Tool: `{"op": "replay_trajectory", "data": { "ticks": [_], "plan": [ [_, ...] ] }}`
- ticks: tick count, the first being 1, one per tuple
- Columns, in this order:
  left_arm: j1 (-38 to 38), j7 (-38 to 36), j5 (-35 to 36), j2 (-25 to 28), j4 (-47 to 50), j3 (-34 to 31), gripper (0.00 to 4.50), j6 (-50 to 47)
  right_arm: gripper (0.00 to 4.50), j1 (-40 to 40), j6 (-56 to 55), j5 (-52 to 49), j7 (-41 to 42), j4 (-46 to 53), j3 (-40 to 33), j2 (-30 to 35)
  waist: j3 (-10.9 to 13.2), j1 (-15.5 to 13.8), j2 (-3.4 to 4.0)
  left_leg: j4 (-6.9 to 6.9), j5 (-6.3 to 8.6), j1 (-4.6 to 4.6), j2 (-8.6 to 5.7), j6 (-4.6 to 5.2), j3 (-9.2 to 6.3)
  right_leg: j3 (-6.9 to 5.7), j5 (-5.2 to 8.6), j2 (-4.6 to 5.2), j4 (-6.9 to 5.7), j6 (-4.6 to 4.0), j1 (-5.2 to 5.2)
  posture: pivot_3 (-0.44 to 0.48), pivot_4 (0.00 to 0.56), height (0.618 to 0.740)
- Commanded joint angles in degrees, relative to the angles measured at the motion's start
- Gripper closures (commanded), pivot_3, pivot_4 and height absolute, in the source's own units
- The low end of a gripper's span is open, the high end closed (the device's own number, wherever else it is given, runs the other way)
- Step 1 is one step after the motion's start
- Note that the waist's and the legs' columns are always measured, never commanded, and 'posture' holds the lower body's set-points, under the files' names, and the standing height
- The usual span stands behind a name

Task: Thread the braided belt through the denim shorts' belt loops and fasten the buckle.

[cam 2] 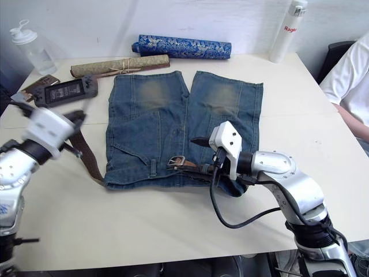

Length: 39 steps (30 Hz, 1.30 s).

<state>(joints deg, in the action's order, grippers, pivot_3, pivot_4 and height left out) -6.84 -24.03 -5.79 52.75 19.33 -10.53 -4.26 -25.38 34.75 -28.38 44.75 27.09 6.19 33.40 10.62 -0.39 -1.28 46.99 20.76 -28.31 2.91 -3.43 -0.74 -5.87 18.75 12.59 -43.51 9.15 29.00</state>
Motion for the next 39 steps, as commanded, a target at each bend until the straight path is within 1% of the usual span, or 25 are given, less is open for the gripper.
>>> {"op": "replay_trajectory", "data": {
  "ticks": [1,2,4,5,7,8,9,11,12,14,15,16,17,19,20,21,22,24,26,29,31,33,36,39],
  "plan": [
    [-0.3,0.3,-13.5,4.2,-1.9,7.2,4.5,11.5,0.0,-2.2,-14.1,14.5,-4.6,1.6,3.4,0.6,0.1,-0.1,0.13,0.0,0.01,-0.06,0.0,0.01,0.0,0.0,-0.01,0.0,-0.01,0.01,0.05,0.0,0.15,0.645],
    [-0.8,1.1,-16.3,4.1,-1.9,8.8,4.5,12.5,0.0,-2.5,-18.1,19.4,-6.3,0.7,5.0,0.6,0.1,-0.1,0.14,0.0,0.01,-0.1,0.0,0.03,0.01,0.0,-0.02,0.0,-0.02,0.03,0.11,0.0,0.15,0.645],
    [-1.7,3.4,-23.0,3.4,-1.8,11.1,4.5,13.6,0.0,-2.6,-22.6,24.1,-8.2,-0.1,6.9,-0.5,0.1,0.1,0.14,0.0,0.01,-0.24,0.0,0.04,0.02,0.02,-0.02,-0.01,-0.14,0.03,0.3,0.0,0.15,0.645],
    [-2.0,4.8,-25.0,2.5,-1.5,11.7,4.5,14.6,0.0,-2.4,-25.0,26.5,-8.7,-0.4,8.0,-0.6,0.1,0.2,0.14,0.01,0.0,-0.38,0.0,0.04,0.01,0.02,-0.02,-0.01,-0.21,0.03,0.45,0.0,0.15,0.645],
    [-2.2,7.2,-26.4,-0.2,0.4,11.7,4.5,15.6,0.0,-1.6,-28.2,29.3,-9.0,-0.7,9.1,-0.8,0.1,0.4,0.14,0.06,-0.02,-0.53,0.0,0.05,0.01,0.03,-0.02,-0.01,-0.32,0.04,0.6,0.0,0.15,0.645],
    [-1.9,7.7,-24.8,-2.2,1.2,10.9,4.5,15.6,0.0,-1.1,-28.7,29.4,-9.1,-0.8,9.2,-1.1,0.1,0.5,0.13,0.1,-0.03,-0.59,0.0,0.07,0.01,0.03,-0.02,-0.01,-0.42,0.05,0.63,0.0,0.15,0.645],
    [-1.3,7.8,-22.9,-4.0,1.6,9.7,4.5,15.1,0.0,-0.2,-28.1,28.5,-9.1,-0.5,8.8,-1.8,0.1,0.5,0.13,0.14,-0.04,-0.66,0.0,0.08,-0.01,0.02,-0.03,-0.01,-0.48,0.06,0.66,0.0,0.15,0.645],
    [0.1,5.5,-14.2,-8.2,2.3,6.2,4.5,12.0,0.0,1.1,-26.4,26.5,-9.0,0.2,7.9,-3.1,0.1,0.6,0.13,0.21,-0.04,-0.71,0.0,0.09,-0.04,0.01,-0.04,-0.01,-0.5,0.07,0.66,0.0,0.15,0.645],
    [0.2,4.1,-8.7,-10.4,2.8,3.3,4.5,8.5,0.0,1.6,-25.6,25.8,-8.8,0.5,7.5,-3.6,0.1,0.7,0.13,0.24,-0.04,-0.73,0.0,0.09,-0.06,0.01,-0.04,-0.01,-0.52,0.07,0.67,0.0,0.15,0.645],
    [-0.5,2.0,-2.1,-12.5,3.0,-1.2,4.5,3.1,0.0,2.0,-25.0,25.3,-8.5,0.8,6.9,-4.0,0.1,0.7,0.13,0.26,-0.04,-0.73,0.0,0.1,-0.09,0.01,-0.04,-0.01,-0.51,0.08,0.67,0.0,0.15,0.645],
    [-0.8,-2.2,7.2,-12.8,3.7,-4.6,4.5,-4.0,0.0,2.1,-24.1,24.2,-8.4,1.2,6.4,-4.5,0.1,0.7,0.12,0.27,-0.06,-0.73,0.0,0.12,-0.11,0.0,-0.04,-0.01,-0.51,0.07,0.68,0.0,0.15,0.645],
    [-0.9,-5.3,13.8,-12.9,4.2,-6.9,4.5,-9.1,0.0,2.2,-23.3,23.4,-8.3,1.4,6.1,-4.8,0.1,0.7,0.13,0.27,-0.09,-0.71,0.0,0.15,-0.17,-0.02,-0.02,-0.02,-0.48,0.03,0.68,0.0,0.15,0.645],
    [-1.0,-8.8,21.1,-12.2,4.3,-10.1,4.5,-14.7,0.0,2.3,-22.4,22.2,-8.2,1.7,5.8,-5.3,0.1,0.7,0.13,0.27,-0.09,-0.69,0.0,0.15,-0.18,-0.02,-0.01,-0.03,-0.48,0.02,0.68,0.0,0.15,0.645],
    [-1.3,-13.6,30.9,-9.9,4.3,-14.5,4.5,-23.8,0.0,2.2,-20.9,20.4,-7.6,2.0,5.3,-5.9,0.1,0.7,0.13,0.27,-0.1,-0.68,0.0,0.14,-0.23,-0.04,0.0,-0.03,-0.49,0.0,0.66,0.0,0.15,0.645],
    [-1.4,-15.2,34.4,-8.8,4.5,-15.9,4.5,-27.1,0.0,2.1,-20.4,19.8,-7.3,2.1,5.2,-6.0,0.1,0.7,0.13,0.27,-0.1,-0.68,0.0,0.13,-0.23,-0.03,0.0,-0.03,-0.48,0.0,0.65,0.0,0.15,0.645],
    [-2.2,-17.0,39.8,-7.1,3.8,-18.4,4.5,-31.9,0.0,2.0,-18.5,17.6,-6.4,2.6,4.9,-6.0,0.1,0.7,0.13,0.26,-0.1,-0.67,0.0,0.13,-0.23,-0.04,0.0,-0.03,-0.48,0.0,0.63,0.0,0.15,0.645],
    [-3.0,-18.8,43.9,-5.8,2.6,-20.7,4.5,-34.4,0.0,1.7,-16.7,15.2,-5.7,3.2,4.3,-6.2,0.1,0.6,0.13,0.27,-0.1,-0.67,0.0,0.13,-0.23,-0.04,0.0,-0.03,-0.48,0.0,0.62,0.0,0.15,0.645],
    [-5.6,-21.4,49.6,-2.6,-1.5,-24.0,4.5,-39.7,0.0,1.1,-12.4,10.2,-4.4,4.3,3.1,-6.3,0.1,0.5,0.13,0.28,-0.1,-0.67,0.0,0.13,-0.26,-0.06,0.0,-0.03,-0.47,0.0,0.6,0.0,0.15,0.645],
    [-7.1,-24.7,51.5,0.8,-6.5,-24.8,4.5,-42.2,0.0,0.6,-10.2,7.9,-3.8,4.8,2.5,-6.0,0.1,0.6,0.13,0.29,-0.11,-0.66,0.0,0.12,-0.29,-0.07,0.0,-0.05,-0.48,-0.02,0.6,0.0,0.15,0.645],
    [-8.3,-29.0,53.7,3.9,-11.9,-24.7,4.5,-44.6,0.0,0.1,-8.5,6.6,-3.6,4.9,2.3,-5.7,0.1,0.7,0.14,0.21,-0.11,-0.51,0.0,0.13,-0.23,-0.04,0.05,-0.05,-0.49,-0.09,0.55,0.0,0.15,0.645],
    [-11.5,-30.7,52.6,5.6,-17.6,-22.2,4.5,-44.4,0.0,-0.1,-9.0,7.3,-3.5,4.0,2.5,-5.6,0.1,0.8,0.14,0.18,-0.1,-0.5,0.0,0.13,-0.22,-0.04,0.07,-0.06,-0.52,-0.14,0.56,0.0,0.15,0.645],
    [-16.7,-32.3,52.5,6.8,-23.3,-19.2,4.5,-45.6,0.0,-0.1,-9.9,8.4,-3.7,3.2,2.9,-5.6,0.1,0.6,0.13,0.19,-0.11,-0.5,0.01,0.13,-0.23,-0.05,0.08,-0.08,-0.55,-0.15,0.56,0.0,0.15,0.645],
    [-25.5,-33.9,52.4,7.0,-31.7,-16.2,4.5,-46.9,0.0,-0.1,-10.2,9.4,-4.4,2.6,3.2,-5.8,0.1,0.4,0.09,0.19,-0.12,-0.51,0.01,0.11,-0.23,-0.06,0.08,-0.07,-0.57,-0.14,0.54,0.0,0.15,0.645],
    [-33.1,-34.7,53.4,6.6,-38.9,-15.4,4.5,-49.8,0.0,0.2,-10.6,10.7,-5.5,2.4,3.4,-6.0,0.0,0.7,0.05,0.19,-0.13,-0.54,0.01,0.09,-0.23,-0.06,0.06,-0.08,-0.63,-0.12,0.56,0.0,0.15,0.645]
  ]
}}
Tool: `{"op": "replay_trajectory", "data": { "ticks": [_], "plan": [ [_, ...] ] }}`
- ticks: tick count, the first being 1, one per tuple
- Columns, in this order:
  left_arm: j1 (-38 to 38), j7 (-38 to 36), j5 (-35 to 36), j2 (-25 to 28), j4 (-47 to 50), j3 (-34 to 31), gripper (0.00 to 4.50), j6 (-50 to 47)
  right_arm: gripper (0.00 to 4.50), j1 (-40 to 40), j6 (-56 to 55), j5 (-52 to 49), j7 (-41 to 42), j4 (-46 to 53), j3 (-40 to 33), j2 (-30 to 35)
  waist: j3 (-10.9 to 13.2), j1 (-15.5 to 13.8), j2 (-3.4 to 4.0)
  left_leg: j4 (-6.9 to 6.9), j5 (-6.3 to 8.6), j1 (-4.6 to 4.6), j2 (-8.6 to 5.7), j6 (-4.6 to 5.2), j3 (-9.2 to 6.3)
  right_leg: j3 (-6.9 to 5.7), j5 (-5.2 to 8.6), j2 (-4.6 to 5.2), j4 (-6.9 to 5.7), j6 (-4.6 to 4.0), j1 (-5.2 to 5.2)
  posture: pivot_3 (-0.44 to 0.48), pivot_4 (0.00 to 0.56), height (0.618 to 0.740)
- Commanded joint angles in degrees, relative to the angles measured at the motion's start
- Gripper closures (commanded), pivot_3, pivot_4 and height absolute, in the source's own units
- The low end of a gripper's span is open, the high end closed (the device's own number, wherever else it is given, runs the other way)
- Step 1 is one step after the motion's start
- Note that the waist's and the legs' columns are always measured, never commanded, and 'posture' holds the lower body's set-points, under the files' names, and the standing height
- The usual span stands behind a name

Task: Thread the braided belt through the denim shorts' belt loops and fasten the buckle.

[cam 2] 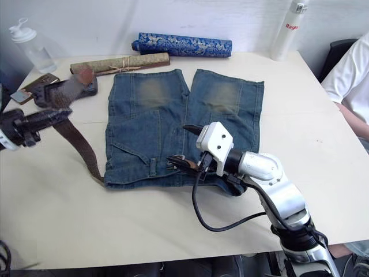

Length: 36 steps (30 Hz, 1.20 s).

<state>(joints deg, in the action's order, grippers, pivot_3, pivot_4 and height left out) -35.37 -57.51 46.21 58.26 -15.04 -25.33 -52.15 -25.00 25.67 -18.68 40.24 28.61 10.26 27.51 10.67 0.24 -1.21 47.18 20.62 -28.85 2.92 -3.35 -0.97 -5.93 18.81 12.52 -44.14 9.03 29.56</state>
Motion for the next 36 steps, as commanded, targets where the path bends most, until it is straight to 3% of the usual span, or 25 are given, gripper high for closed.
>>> {"op": "replay_trajectory", "data": {
  "ticks": [1,5,10,14,23,28,36],
  "plan": [
    [-6.1,-1.5,1.5,0.9,-6.2,-0.6,4.5,-2.7,0.0,-0.1,-1.5,1.3,-1.1,0.9,-0.7,-0.2,0.0,0.2,-0.01,-0.01,0.0,-0.01,0.0,-0.01,0.0,0.0,-0.01,-0.01,-0.1,0.02,0.01,0.0,0.15,0.645],
    [-8.7,-2.4,1.3,0.4,-9.4,-0.1,4.5,-4.7,0.0,0.7,-1.0,1.6,-2.5,2.0,-0.9,-0.6,0.0,1.4,-0.02,-0.01,-0.01,-0.01,0.0,-0.03,0.03,0.02,-0.01,0.0,-0.15,0.03,0.02,0.0,0.15,0.645],
    [-8.1,-5.5,4.2,-1.6,-2.6,3.7,4.5,-10.3,0.0,1.3,-2.3,3.8,-2.7,2.7,-0.7,1.1,0.0,1.5,-0.02,-0.01,-0.08,-0.03,0.0,-0.14,0.02,0.02,0.0,0.0,-0.17,0.03,0.05,0.0,0.15,0.645],
    [-5.1,-9.2,8.2,-2.7,6.6,7.4,4.5,-15.9,0.0,0.3,-13.0,14.4,-2.8,0.4,2.3,4.9,0.0,1.3,-0.02,0.01,-0.09,-0.1,0.0,-0.16,0.01,0.02,-0.01,0.02,-0.1,0.03,0.04,0.0,0.15,0.645],
    [-1.9,-9.4,13.8,-8.2,11.9,11.1,4.5,-23.9,0.0,-1.4,-47.8,43.5,-22.6,-12.2,5.2,4.7,0.0,1.5,-0.02,0.02,-0.2,-0.07,0.0,-0.36,0.07,0.11,0.04,0.02,-0.29,0.02,0.15,0.0,0.15,0.645],
    [-0.7,-6.3,15.1,-11.8,12.7,11.0,4.5,-26.1,0.0,-4.5,-52.5,49.6,-27.6,-16.1,5.8,1.5,0.0,1.5,-0.02,0.15,-0.2,-0.14,0.0,-0.37,0.05,0.13,0.05,0.03,-0.39,0.0,0.2,0.0,0.15,0.645],
    [0.3,-2.1,15.9,-17.4,13.9,10.7,4.5,-27.1,0.0,-7.5,-57.2,51.0,-28.5,-19.1,6.7,-1.3,0.0,1.3,-0.02,0.71,-0.12,-0.39,0.0,-0.23,0.0,0.17,0.21,0.06,-0.92,-0.16,0.44,0.0,0.15,0.645]
  ]
}}
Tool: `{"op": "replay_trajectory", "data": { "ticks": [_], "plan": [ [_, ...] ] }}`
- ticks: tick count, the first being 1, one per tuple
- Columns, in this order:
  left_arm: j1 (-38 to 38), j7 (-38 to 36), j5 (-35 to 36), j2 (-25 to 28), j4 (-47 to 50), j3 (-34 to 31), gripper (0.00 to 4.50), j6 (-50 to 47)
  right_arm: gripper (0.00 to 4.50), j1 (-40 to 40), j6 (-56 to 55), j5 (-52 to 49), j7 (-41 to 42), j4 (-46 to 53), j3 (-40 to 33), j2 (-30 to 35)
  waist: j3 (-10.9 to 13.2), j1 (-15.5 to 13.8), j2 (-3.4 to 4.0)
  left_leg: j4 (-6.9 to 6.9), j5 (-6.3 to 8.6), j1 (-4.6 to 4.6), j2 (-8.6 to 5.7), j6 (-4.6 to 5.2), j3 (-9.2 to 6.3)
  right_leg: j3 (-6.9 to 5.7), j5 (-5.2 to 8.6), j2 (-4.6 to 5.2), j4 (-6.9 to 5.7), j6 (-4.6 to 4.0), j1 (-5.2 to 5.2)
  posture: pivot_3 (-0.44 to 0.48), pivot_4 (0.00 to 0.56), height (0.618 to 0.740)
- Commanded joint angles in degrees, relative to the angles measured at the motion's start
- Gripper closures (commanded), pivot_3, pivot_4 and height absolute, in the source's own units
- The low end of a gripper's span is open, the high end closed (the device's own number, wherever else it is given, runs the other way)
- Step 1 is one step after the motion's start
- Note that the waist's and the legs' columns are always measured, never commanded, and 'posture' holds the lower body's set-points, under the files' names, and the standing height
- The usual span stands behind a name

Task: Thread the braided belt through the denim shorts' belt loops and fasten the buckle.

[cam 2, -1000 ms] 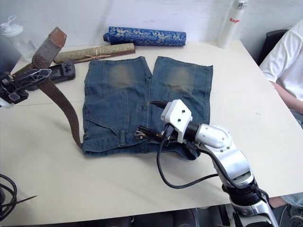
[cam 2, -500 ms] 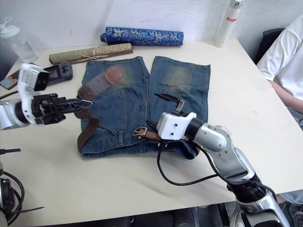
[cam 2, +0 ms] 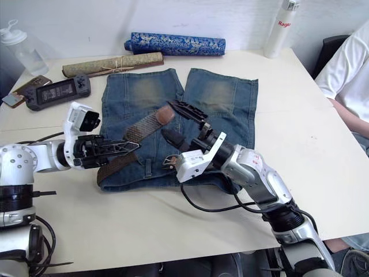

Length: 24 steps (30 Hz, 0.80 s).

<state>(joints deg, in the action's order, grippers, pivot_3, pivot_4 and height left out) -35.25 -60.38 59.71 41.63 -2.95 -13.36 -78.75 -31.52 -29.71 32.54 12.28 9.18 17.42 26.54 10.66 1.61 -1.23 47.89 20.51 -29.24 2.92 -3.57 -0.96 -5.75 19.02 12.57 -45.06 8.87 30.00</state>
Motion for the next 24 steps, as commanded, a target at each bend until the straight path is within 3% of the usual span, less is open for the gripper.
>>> {"op": "replay_trajectory", "data": {
  "ticks": [1,11,14,21,22,24],
  "plan": [
    [0.3,1.0,2.4,-1.0,2.1,-1.2,4.5,-0.5,0.0,-1.0,-2.0,-0.2,-0.4,0.2,-0.5,-0.4,0.0,0.0,0.0,0.06,0.02,-0.01,0.0,0.02,0.0,0.0,0.01,0.01,-0.03,-0.01,0.0,0.0,0.15,0.645],
    [3.5,1.0,4.8,-1.5,5.1,-0.6,4.5,-1.5,0.0,-0.6,-1.7,-0.7,1.5,-1.0,-0.4,-0.8,0.0,0.1,-0.01,0.12,0.02,-0.04,0.0,0.03,0.01,0.16,0.3,0.01,-0.75,-0.29,0.41,0.0,0.15,0.645],
    [3.6,1.0,3.8,-1.4,4.5,-0.1,4.5,-0.6,0.77,-0.2,-1.7,-1.7,2.6,-0.8,-0.2,-0.8,0.0,0.1,-0.01,0.12,0.03,-0.04,0.0,0.03,-0.01,0.16,0.32,0.01,-0.78,-0.3,0.42,0.0,0.15,0.645],
    [3.5,1.4,2.2,-1.0,4.3,1.9,4.5,1.2,3.97,0.4,-1.6,-3.3,4.9,-0.7,-0.2,-1.0,0.0,0.1,-0.01,0.13,0.03,-0.04,0.0,0.04,-0.01,0.16,0.33,0.01,-0.78,-0.3,0.43,0.0,0.15,0.645],
    [3.5,1.6,1.5,-1.1,4.2,2.3,4.0,2.0,4.48,0.5,-1.5,-3.5,5.2,-0.7,-0.2,-1.1,0.0,0.1,-0.01,0.13,0.03,-0.04,0.0,0.04,-0.01,0.16,0.33,0.01,-0.78,-0.3,0.43,0.0,0.15,0.645],
    [3.6,2.2,0.8,-1.5,3.9,2.5,2.99,2.9,4.5,0.8,-0.7,-4.2,5.7,-0.8,-0.4,-1.5,0.0,0.1,-0.01,0.13,0.03,-0.04,0.0,0.04,-0.01,0.16,0.33,0.01,-0.78,-0.3,0.43,0.0,0.15,0.645]
  ]
}}
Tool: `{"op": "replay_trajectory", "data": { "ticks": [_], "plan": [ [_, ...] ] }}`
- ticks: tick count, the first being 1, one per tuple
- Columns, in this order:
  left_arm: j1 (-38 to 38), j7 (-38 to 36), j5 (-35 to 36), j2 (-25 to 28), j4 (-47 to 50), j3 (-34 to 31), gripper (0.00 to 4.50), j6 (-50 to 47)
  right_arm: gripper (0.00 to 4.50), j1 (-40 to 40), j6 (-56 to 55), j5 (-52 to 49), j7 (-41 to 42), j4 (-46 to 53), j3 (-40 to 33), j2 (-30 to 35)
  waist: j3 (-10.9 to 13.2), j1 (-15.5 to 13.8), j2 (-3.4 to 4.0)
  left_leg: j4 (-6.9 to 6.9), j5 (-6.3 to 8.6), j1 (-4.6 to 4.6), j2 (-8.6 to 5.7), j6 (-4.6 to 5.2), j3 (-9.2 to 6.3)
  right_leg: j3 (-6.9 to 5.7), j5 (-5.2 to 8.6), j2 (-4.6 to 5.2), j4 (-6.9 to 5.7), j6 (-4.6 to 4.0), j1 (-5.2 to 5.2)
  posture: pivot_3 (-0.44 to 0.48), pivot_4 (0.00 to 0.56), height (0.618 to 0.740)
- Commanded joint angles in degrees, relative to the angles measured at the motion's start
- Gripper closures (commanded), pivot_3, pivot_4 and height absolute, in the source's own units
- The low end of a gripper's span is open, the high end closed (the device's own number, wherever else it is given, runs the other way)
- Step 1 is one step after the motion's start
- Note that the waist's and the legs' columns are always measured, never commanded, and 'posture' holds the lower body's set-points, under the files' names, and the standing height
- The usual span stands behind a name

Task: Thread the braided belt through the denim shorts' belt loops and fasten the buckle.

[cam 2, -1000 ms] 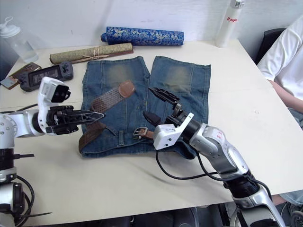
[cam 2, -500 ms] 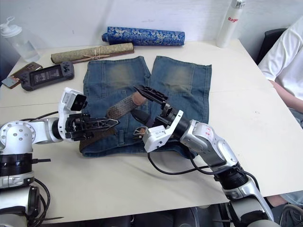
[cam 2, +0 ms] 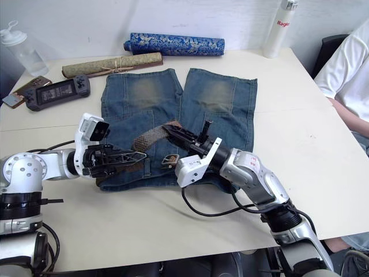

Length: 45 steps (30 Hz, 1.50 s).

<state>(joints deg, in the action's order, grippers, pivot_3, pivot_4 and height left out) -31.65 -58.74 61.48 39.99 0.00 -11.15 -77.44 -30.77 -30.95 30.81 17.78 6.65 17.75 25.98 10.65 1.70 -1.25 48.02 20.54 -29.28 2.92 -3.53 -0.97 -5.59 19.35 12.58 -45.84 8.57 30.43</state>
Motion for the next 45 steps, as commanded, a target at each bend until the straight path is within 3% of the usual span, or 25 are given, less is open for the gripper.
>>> {"op": "replay_trajectory", "data": {
  "ticks": [1,4,7,12,15,16,18,20,22,26,28,36,45],
  "plan": [
    [0.0,0.8,-1.3,0.1,1.0,0.4,2.55,2.1,4.5,0.3,1.0,-2.7,0.5,1.7,-0.9,-1.1,0.0,0.0,0.0,0.0,0.0,0.0,0.0,0.0,0.0,0.0,0.0,0.0,0.0,0.0,0.0,0.0,0.15,0.645],
    [0.4,0.6,-2.6,0.1,2.2,0.8,1.13,4.8,4.5,0.8,2.9,-3.8,1.3,1.8,-1.5,-1.5,0.0,0.0,0.0,0.0,0.0,0.0,0.0,0.0,0.0,0.0,0.0,0.0,0.0,0.0,0.0,0.0,0.15,0.645],
    [-0.8,3.2,-4.8,2.0,2.6,-3.6,1.06,9.8,4.5,1.5,10.9,-5.3,4.3,2.5,-3.5,-1.7,0.0,0.0,0.0,0.0,0.0,0.0,0.0,0.0,0.0,0.0,0.0,0.0,0.0,0.0,0.0,0.0,0.15,0.645],
    [-0.7,9.4,-0.6,6.4,8.9,-14.1,1.06,9.7,4.5,2.2,19.6,-4.4,7.2,5.4,-4.6,-1.7,0.0,0.1,0.0,-0.01,0.04,0.0,0.0,0.07,-0.03,-0.01,0.01,-0.02,0.03,-0.01,0.01,0.0,0.15,0.645],
    [-0.5,15.0,8.2,6.2,12.5,-19.8,1.06,5.8,4.5,2.4,23.9,-4.3,8.4,6.6,-4.5,-2.0,0.0,0.1,0.0,-0.02,0.04,0.0,0.0,0.08,-0.03,0.01,0.01,-0.01,0.04,-0.01,0.02,0.0,0.15,0.645],
    [0.2,17.8,13.2,5.9,13.9,-21.4,1.06,4.7,4.5,2.4,25.2,-4.2,8.7,7.0,-4.4,-2.1,0.0,0.0,0.0,-0.02,0.04,0.0,0.0,0.08,-0.04,0.01,0.01,-0.01,0.04,-0.01,0.01,0.0,0.15,0.645],
    [8.4,23.4,29.0,5.9,20.4,-22.5,1.06,5.3,4.5,2.0,29.1,-3.6,10.3,7.7,-3.4,-2.7,0.0,0.1,0.0,-0.01,0.04,0.0,0.0,0.07,-0.04,0.04,0.01,0.0,0.03,0.0,0.01,0.0,0.15,0.645],
    [20.9,31.4,37.7,2.5,28.6,-19.5,1.06,9.1,4.5,1.0,33.5,-3.8,11.7,8.3,-2.6,-4.4,0.0,0.1,0.0,-0.01,0.07,0.1,-0.02,0.0,-0.01,0.24,0.01,0.02,0.03,-0.01,0.0,0.0,0.15,0.645],
    [27.8,38.2,40.1,0.2,32.4,-16.2,1.06,13.0,4.5,-0.3,35.6,-3.7,12.6,8.6,-2.2,-5.0,0.0,0.1,-0.01,0.0,0.14,0.15,-0.04,-0.08,0.01,0.35,0.01,0.0,0.02,-0.01,0.01,0.0,0.15,0.645],
    [31.1,54.7,39.3,-6.9,31.4,-8.1,1.06,21.8,4.5,-2.7,38.8,-4.0,14.2,10.5,-2.5,-5.3,0.0,-1.5,0.05,0.16,0.27,0.11,-0.11,0.16,-0.13,0.33,0.04,-0.02,0.05,-0.07,0.03,0.0,0.15,0.645],
    [31.0,59.6,39.3,-9.3,31.0,-6.1,1.06,25.1,4.5,-3.3,39.7,-4.2,15.1,11.8,-2.5,-5.0,-0.1,-1.9,-0.02,0.22,0.27,0.11,-0.12,0.18,-0.15,0.35,0.04,-0.03,-0.04,-0.07,0.03,0.0,0.15,0.645],
    [34.2,66.3,39.7,-12.9,31.1,-6.6,1.06,34.1,4.5,-2.3,38.0,-4.4,15.5,15.3,-4.1,-1.3,-0.1,-1.5,-0.05,0.26,0.37,0.06,-0.13,0.34,-0.06,0.38,0.05,-0.07,0.05,-0.07,0.04,0.0,0.15,0.645],
    [32.2,64.7,47.1,-12.6,34.5,-4.7,1.06,37.7,4.5,0.0,24.5,-1.5,3.5,12.8,-3.3,-1.8,-0.1,-1.7,-0.06,0.28,0.36,0.06,-0.13,0.33,-0.07,0.39,0.07,-0.07,0.06,-0.08,0.04,0.0,0.15,0.645]
  ]
}}
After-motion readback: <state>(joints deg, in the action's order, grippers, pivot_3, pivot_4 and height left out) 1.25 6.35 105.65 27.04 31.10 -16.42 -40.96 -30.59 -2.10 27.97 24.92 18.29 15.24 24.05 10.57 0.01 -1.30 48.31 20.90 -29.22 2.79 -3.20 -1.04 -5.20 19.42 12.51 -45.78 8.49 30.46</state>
